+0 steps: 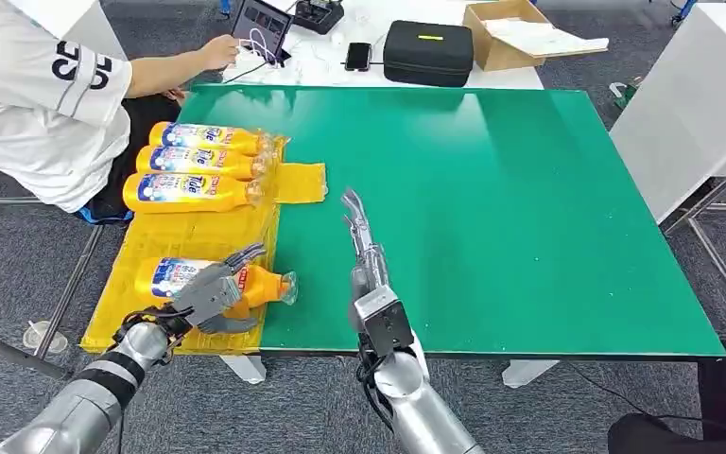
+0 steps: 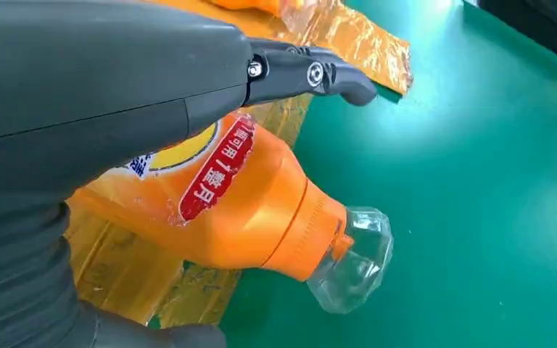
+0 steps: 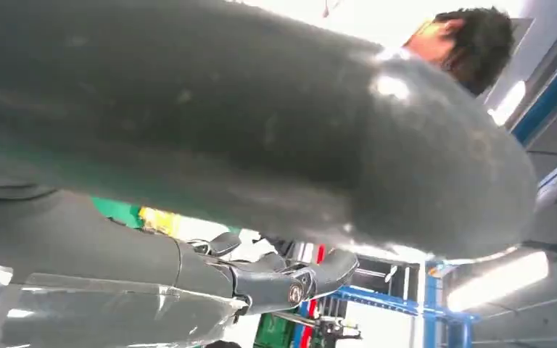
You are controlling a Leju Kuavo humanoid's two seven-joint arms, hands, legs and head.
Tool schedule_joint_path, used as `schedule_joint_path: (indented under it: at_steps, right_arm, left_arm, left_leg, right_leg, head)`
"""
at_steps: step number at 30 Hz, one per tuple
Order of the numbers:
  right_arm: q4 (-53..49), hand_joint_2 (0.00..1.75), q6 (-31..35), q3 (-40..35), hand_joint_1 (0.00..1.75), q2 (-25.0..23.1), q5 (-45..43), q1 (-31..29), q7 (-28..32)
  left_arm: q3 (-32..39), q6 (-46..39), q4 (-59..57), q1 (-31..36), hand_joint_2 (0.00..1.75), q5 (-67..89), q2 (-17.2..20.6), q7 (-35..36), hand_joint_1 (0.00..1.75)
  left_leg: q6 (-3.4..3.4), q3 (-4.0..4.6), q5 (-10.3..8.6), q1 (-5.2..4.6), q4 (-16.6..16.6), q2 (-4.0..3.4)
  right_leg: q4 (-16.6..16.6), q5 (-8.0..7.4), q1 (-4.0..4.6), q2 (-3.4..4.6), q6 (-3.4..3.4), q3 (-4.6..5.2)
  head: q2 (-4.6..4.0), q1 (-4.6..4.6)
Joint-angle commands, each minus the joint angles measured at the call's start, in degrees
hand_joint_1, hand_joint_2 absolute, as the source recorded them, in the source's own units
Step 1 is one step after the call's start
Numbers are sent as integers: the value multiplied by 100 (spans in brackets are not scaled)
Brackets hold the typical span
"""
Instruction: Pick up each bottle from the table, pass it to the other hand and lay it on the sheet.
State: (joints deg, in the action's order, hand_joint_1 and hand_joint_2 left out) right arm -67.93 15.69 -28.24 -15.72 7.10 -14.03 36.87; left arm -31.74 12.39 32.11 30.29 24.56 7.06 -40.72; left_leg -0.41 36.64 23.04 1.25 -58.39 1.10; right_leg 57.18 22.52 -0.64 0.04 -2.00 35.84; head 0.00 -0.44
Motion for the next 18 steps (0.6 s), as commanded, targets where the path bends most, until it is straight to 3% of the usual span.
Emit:
schedule_joint_path:
  at_steps: [1, 3, 5, 6, 8, 12, 14, 18]
  right_arm:
    - [272, 0, -11, 148, 0, 52, -12, -124, -50]
    - [267, 0, 0, 150, 0, 53, -6, -117, -59]
    - [212, 0, 63, 174, 0, 35, 33, -58, -102]
    - [212, 0, 63, 174, 0, 35, 33, -58, -102]
    - [144, 0, 162, 155, 0, -2, 139, 6, -197]
    - [44, 0, 300, 112, 0, -18, 279, 137, -257]
    - [5, 0, 385, 127, 0, -15, 330, 215, -278]
    - [51, 0, 394, 225, 0, 34, 334, 320, -284]
  left_arm:
    - [-270, -1080, -552, 37, 175, -96, -305, 72, 0]
    - [-138, -1194, -502, 10, 175, -186, -345, 72, 0]
    - [678, -1387, 361, -322, 175, -1050, -539, 72, 0]
    - [678, -1387, 361, -322, 175, -1050, -539, 72, 0]
    - [1848, -1548, 1065, -534, 175, -1896, -937, 72, 0]
    - [2963, -1692, 2080, -742, 175, -2395, -1383, 72, 0]
    - [3664, -1155, 2880, -908, 175, -2836, -1755, 72, 0]
    - [3877, -565, 3290, -1073, 175, -3179, -2009, 72, 0]
  left_leg:
    - [15, -21, 3, -5, 10, -16]
    - [11, -12, 4, -3, 4, -17]
    - [11, -10, 3, -4, 5, -11]
    - [11, -9, 4, -3, 5, -12]
    - [12, -5, 4, -4, 4, -8]
    - [8, 28, 2, -1, -7, -9]
    - [16, 27, 8, -1, -8, -10]
    - [11, 32, 7, -4, -4, -24]
  right_leg:
    - [-12, -1, -1, 3, 6, -19]
    - [-8, -1, 1, 7, 3, -8]
    - [-8, 1, 0, 1, 3, -9]
    - [-8, 1, 0, 1, 3, -7]
    - [-7, 3, 0, -4, 4, -6]
    - [1, 2, 2, -12, 2, 30]
    - [0, 9, 3, -15, 4, 25]
    - [-1, 2, 0, 1, 4, 37]
  head:
    - [2, -2]
    - [0, 0]
    - [0, 0]
    - [0, 0]
    - [0, 0]
    - [0, -2]
    - [0, -2]
    - [0, -2]
